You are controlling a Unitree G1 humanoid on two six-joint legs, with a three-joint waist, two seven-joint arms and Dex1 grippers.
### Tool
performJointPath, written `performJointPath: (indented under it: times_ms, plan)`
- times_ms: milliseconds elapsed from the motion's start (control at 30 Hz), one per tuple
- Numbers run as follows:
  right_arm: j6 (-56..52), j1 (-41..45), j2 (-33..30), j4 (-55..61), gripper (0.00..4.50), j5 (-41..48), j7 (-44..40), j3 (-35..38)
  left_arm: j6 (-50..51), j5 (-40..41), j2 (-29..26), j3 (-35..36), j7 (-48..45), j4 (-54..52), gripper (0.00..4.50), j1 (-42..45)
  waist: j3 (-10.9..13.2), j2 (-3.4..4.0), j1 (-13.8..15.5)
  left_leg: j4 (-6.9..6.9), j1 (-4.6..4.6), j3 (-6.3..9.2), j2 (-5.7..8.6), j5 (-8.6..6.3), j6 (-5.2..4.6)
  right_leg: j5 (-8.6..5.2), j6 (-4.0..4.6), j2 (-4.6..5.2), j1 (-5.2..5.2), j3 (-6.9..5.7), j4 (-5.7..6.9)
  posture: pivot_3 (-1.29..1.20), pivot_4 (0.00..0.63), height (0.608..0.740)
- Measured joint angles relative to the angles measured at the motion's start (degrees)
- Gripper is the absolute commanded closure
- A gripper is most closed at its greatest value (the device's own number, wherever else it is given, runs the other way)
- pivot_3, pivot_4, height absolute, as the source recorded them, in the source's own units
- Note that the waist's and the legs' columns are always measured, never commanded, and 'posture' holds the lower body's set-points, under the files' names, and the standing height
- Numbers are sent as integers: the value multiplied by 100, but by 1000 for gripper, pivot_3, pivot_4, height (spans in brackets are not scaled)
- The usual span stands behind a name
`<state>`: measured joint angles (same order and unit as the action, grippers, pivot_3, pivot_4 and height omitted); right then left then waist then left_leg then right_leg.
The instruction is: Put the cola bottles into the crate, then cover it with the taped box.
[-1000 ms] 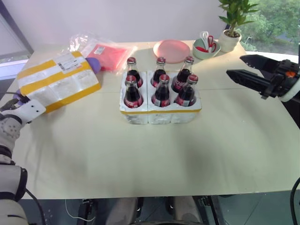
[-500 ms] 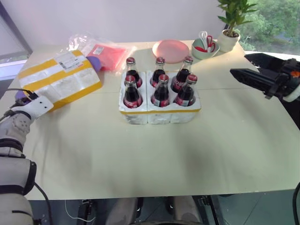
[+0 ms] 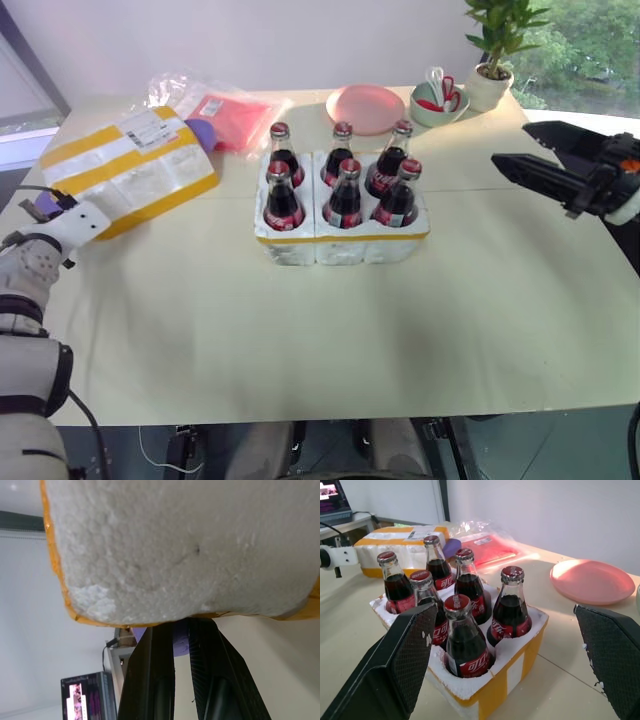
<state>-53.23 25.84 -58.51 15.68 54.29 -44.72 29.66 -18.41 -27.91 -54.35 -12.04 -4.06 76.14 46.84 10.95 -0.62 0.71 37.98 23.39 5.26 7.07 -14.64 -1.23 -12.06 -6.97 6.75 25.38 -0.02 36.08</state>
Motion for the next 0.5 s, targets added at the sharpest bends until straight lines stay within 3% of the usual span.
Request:
performJointPath:
  times_ms: [300,400,500]
  plan:
    - [181,101,-101,-136,0,-160,-285,-357,-912,668,-710,588,-545,-891,4186,-1094,-1,-2,-32,-1,0,-2,-3,-3,-2,0,0,2,3,5,-2,0,150,740]
    - [267,226,-82,-276,0,-240,-364,-583,-1003,1084,-1008,1082,-724,-1793,4186,-2062,0,-1,-54,-5,0,-7,-4,-4,-3,-1,1,3,6,11,-4,0,150,740]
    - [366,354,-68,-377,0,-340,-496,-780,-661,1565,-1058,1803,-847,-3467,4186,-3816,-2,5,-89,-9,-1,-16,-5,-9,-9,-1,2,5,8,27,-8,0,150,740]
